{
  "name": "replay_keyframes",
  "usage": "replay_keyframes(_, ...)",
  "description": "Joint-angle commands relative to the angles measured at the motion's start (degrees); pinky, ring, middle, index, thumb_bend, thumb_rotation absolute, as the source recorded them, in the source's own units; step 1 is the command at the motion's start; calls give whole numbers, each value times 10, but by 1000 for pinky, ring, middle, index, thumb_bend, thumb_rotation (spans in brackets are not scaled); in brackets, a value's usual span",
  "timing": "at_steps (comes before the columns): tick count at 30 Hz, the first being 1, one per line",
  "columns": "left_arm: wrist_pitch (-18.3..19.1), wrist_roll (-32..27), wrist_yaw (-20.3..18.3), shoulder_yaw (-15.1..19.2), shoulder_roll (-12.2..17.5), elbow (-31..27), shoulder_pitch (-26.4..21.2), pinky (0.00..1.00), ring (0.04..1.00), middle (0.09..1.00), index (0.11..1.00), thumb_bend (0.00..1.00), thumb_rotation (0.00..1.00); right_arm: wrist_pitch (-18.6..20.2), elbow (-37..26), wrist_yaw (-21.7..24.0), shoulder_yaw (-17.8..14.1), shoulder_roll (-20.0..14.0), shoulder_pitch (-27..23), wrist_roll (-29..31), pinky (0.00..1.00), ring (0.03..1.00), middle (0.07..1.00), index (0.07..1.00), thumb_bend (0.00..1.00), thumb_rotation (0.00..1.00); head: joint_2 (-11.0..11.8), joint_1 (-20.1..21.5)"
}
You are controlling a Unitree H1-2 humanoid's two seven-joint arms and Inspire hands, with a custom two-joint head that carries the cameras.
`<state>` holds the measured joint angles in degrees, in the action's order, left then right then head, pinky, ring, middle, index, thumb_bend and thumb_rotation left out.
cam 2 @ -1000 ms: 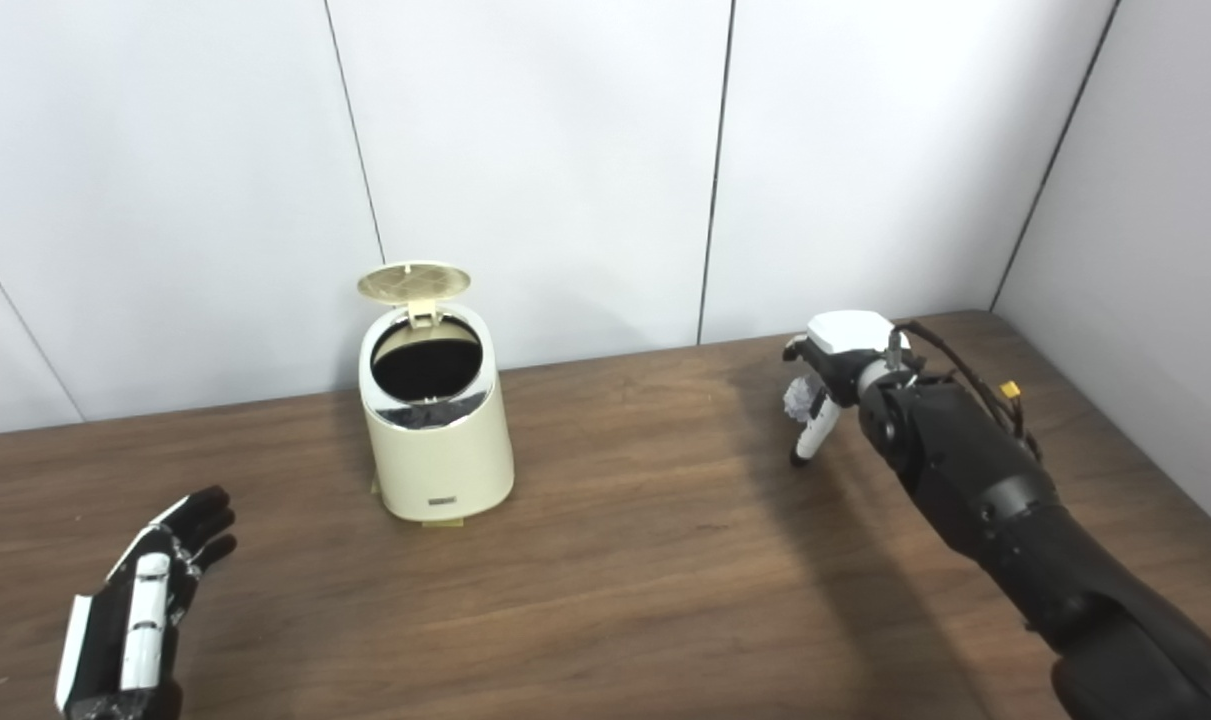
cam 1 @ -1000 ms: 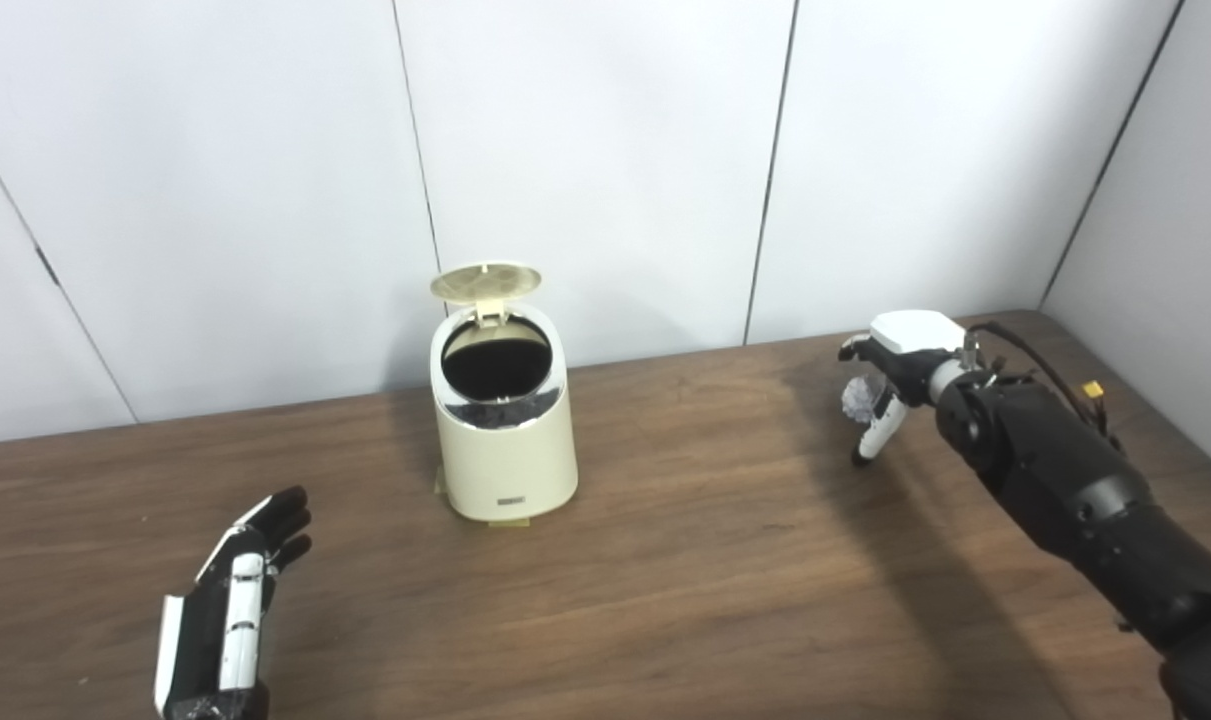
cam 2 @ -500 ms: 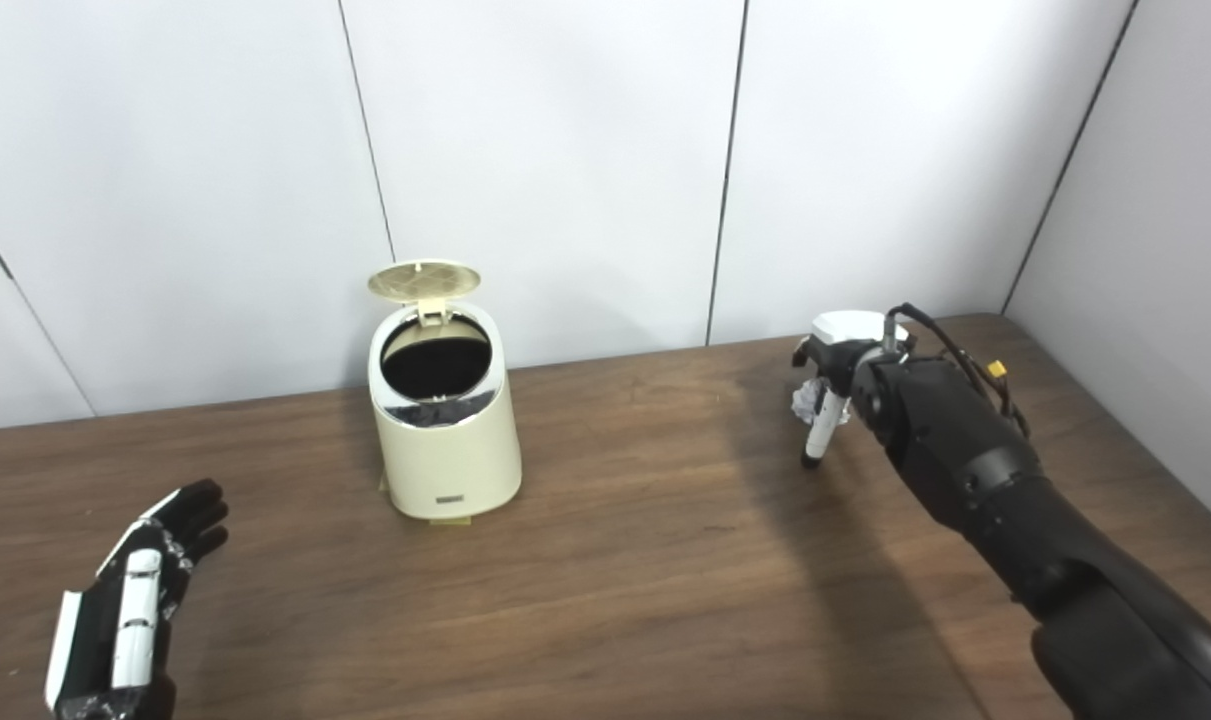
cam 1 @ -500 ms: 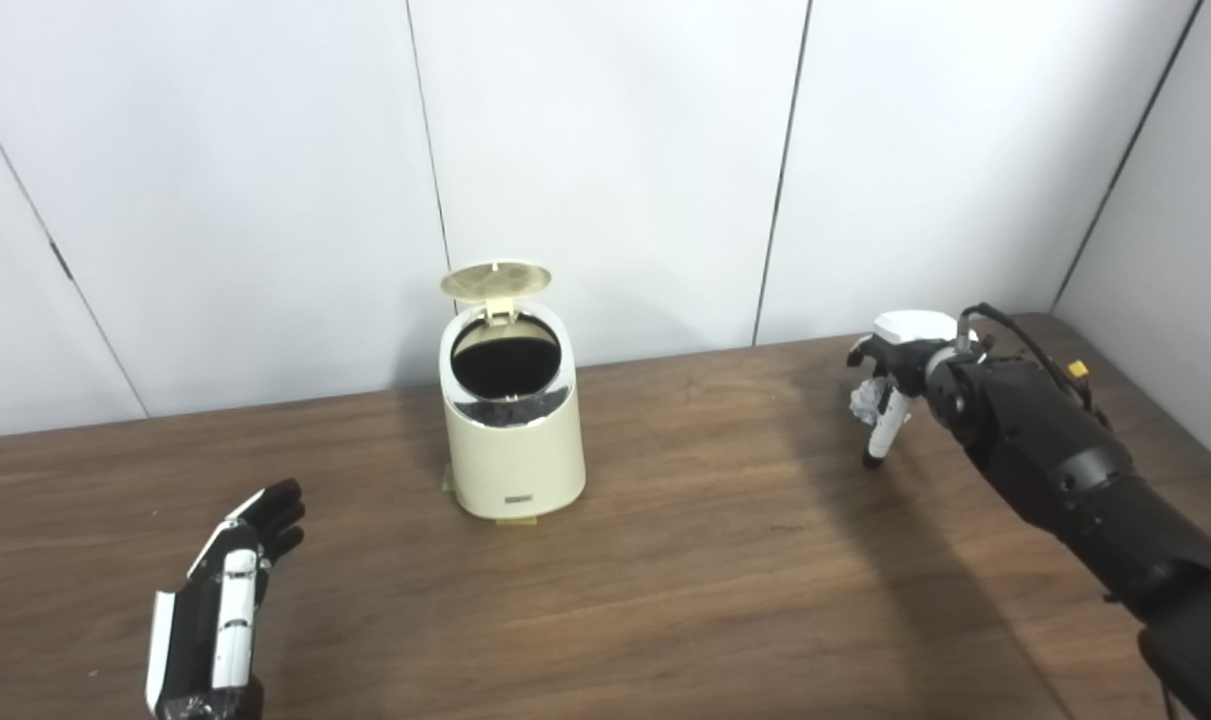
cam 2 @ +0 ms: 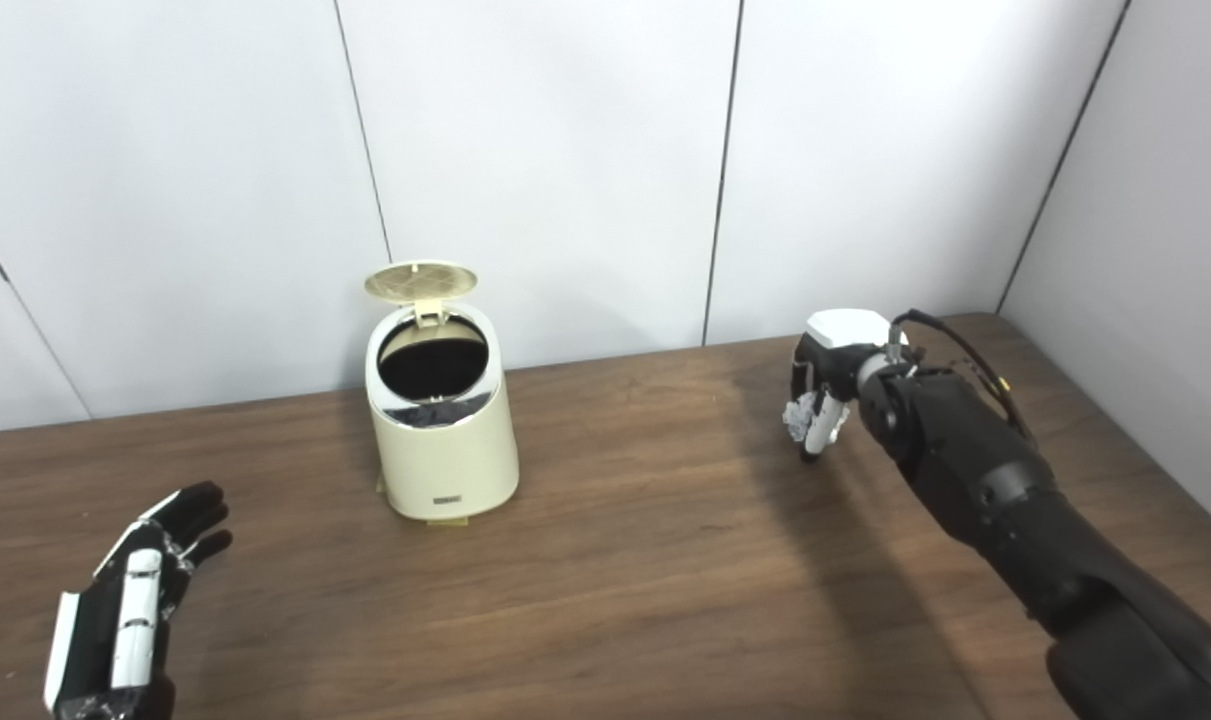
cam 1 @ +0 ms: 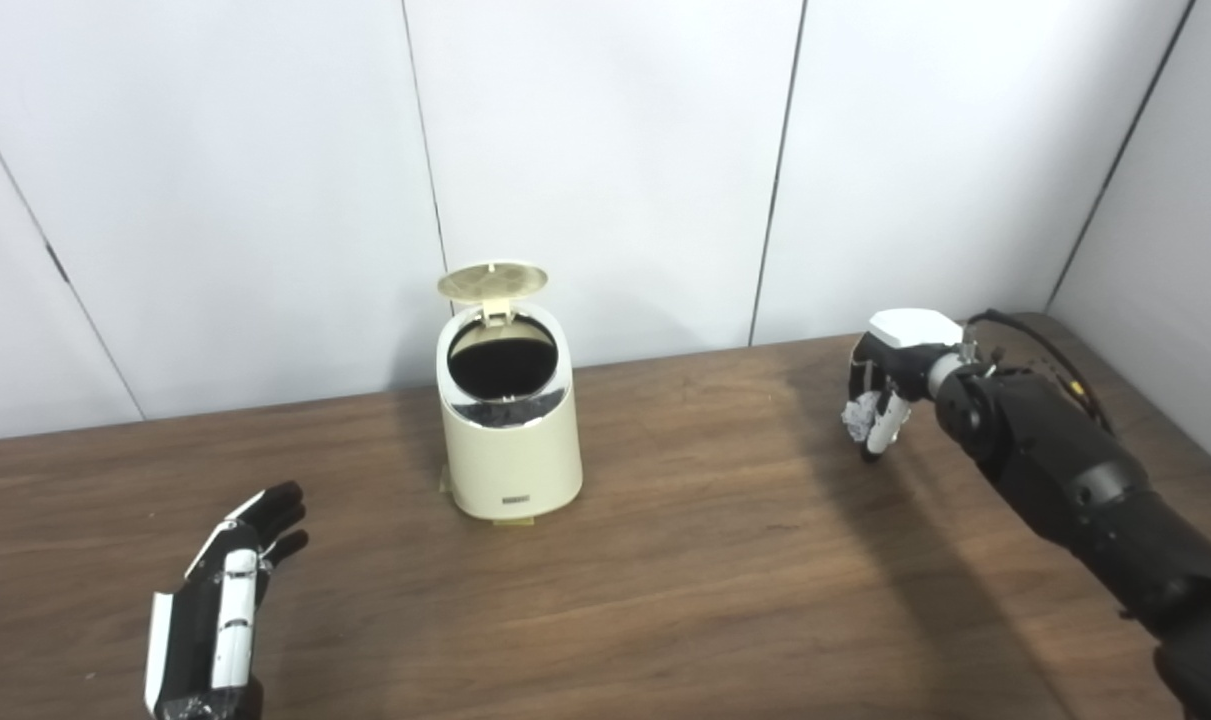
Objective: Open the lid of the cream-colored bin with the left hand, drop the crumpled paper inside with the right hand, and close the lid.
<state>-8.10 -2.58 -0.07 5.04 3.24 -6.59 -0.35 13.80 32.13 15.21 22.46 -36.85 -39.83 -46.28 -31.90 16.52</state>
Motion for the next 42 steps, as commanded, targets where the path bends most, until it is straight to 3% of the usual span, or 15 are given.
replay_keyframes(1,-10,-2,1,0,2,-24,-12,813,829,819,791,323,862,2,16,-34,-7,-19,-5,-12,450,542,529,471,524,0,0,-1)
replay_keyframes(10,-12,1,0,-1,3,-17,-14,820,836,825,798,318,876,-1,5,-60,-23,-17,3,4,419,500,480,492,530,0,2,1)
replay_keyframes(14,-16,1,-1,-1,3,-13,-15,814,834,825,799,324,873,-1,-7,-59,-25,-19,6,6,440,516,501,484,528,0,3,-1)
replay_keyframes(20,-8,2,1,-2,0,-14,-13,838,836,826,798,344,858,1,-76,-37,-39,-24,19,13,391,474,461,492,530,0,4,-7)
replay_keyframes(25,-13,2,0,-5,-2,-11,-13,830,836,824,793,338,841,28,-210,6,-59,-19,32,18,364,452,463,495,531,0,10,-20)
replay_keyframes(29,-12,2,0,-8,-4,-8,-14,826,837,827,795,333,831,25,-305,22,-76,-12,42,21,418,502,525,469,524,0,12,-25)
replay_keyframes(32,-16,3,2,-8,-8,-3,-15,825,838,827,797,343,838,4,-365,19,-82,-2,46,21,454,534,544,453,521,0,16,-28)
replay_keyframes(36,-21,7,3,-9,-11,4,-16,832,844,826,792,344,847,-15,-435,22,-81,11,43,7,403,452,503,481,523,0,19,-31)
replay_keyframes(38,-22,11,5,-10,-12,5,-16,834,843,826,792,348,857,-17,-466,32,-83,20,40,4,438,440,492,487,521,0,20,-32)
replay_keyframes(42,-24,17,8,-11,-15,10,-17,836,838,827,793,349,881,-52,-496,7,-89,42,38,-1,371,427,497,488,520,0,28,-38)
